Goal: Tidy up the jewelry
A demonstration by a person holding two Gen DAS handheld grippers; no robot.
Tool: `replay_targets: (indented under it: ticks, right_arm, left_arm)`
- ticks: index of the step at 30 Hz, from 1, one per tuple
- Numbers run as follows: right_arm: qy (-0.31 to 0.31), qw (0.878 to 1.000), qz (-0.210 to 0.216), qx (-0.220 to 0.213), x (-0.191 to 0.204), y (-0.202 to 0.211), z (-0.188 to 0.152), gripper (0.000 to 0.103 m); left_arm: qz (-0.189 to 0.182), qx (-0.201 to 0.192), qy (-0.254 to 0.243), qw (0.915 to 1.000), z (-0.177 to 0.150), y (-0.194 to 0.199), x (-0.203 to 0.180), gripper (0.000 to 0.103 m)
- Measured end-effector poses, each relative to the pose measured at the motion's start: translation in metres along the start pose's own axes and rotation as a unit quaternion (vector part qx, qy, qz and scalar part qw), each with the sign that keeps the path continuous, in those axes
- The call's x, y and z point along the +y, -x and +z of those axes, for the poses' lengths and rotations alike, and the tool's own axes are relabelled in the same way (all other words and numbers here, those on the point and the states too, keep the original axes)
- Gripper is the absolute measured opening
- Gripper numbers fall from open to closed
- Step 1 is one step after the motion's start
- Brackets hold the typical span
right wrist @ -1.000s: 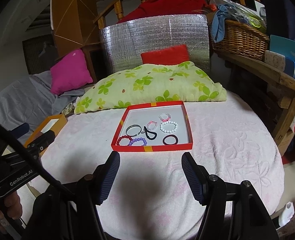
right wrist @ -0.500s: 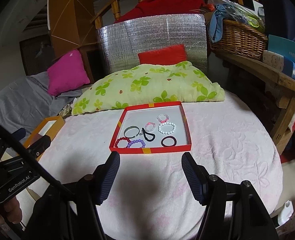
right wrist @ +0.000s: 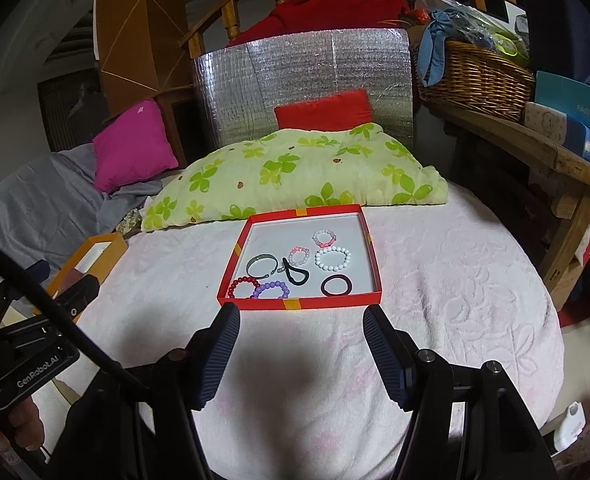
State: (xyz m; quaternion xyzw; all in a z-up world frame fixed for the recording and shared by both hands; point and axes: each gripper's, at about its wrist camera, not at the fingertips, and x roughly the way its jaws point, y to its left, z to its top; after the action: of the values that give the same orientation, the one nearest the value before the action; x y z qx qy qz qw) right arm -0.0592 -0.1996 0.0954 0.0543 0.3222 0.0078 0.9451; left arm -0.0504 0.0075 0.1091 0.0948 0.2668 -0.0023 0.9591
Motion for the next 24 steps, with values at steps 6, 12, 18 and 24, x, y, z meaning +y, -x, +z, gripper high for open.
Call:
replay_targets:
  ticks: [6,12,18,24]
  right_arm:
    - [0.003,1.0,-0.003,0.001,0.004,-0.004,0.003,0.068]
    - [0.007,1.0,-0.003,0.003,0.007,-0.009,0.004,0.068]
    - [0.006,1.0,-0.003,0.007,0.009,-0.017,0.006,0.068]
    - [0.008,1.0,-0.006,0.008,0.008,-0.025,0.009,0.068]
  left_arm:
    - [0.001,0.005,0.003,1.0,-0.001,-0.004,0.002,0.082]
    - [0.002,0.007,0.008,0.9999,-0.001,-0.007,0.004,0.082]
    - [0.002,0.006,0.007,1.0,0.002,-0.011,0.004,0.082]
    - [0.002,0.007,0.009,0.9999,0.004,-0.017,0.004,0.082]
